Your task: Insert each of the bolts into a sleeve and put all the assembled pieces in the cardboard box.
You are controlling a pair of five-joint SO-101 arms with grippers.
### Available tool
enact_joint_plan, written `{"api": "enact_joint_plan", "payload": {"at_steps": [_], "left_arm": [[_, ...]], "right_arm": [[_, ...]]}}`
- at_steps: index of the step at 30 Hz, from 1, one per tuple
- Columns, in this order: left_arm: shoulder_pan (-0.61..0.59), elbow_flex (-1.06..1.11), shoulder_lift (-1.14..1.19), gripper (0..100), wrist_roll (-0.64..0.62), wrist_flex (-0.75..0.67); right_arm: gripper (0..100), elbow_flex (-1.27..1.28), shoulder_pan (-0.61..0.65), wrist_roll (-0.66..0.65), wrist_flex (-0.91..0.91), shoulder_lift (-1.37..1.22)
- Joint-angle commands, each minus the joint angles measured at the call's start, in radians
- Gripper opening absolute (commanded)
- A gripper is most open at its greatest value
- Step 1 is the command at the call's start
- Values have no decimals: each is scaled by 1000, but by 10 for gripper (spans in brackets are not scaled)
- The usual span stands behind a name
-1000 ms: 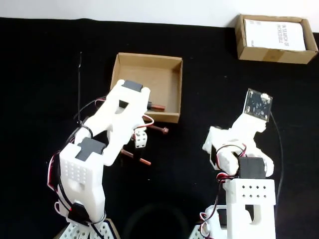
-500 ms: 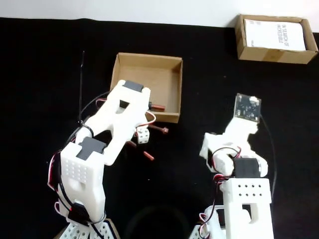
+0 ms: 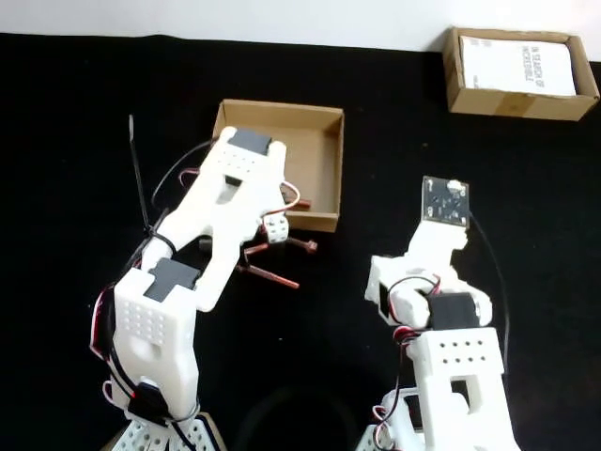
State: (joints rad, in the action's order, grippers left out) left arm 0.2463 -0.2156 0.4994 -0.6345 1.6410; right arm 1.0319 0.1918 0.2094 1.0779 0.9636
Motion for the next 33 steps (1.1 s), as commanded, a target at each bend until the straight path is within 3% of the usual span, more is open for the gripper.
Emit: {"api": "enact_joint_plan", "payload": {"at_steps": [1,25,29,33], "left_arm": [[1,-39,-5,144,-11,6],[-10,-44,292,139,-11,-23],[-8,-76,292,0,-11,-15],[-13,-160,289,8,-9,12]], "right_arm": [[8,-15,8,-6,-19,-25],[8,-15,8,-38,-41,-36],[8,-8,4,-34,-110,-36],[8,-16,4,-34,-125,-27]]}}
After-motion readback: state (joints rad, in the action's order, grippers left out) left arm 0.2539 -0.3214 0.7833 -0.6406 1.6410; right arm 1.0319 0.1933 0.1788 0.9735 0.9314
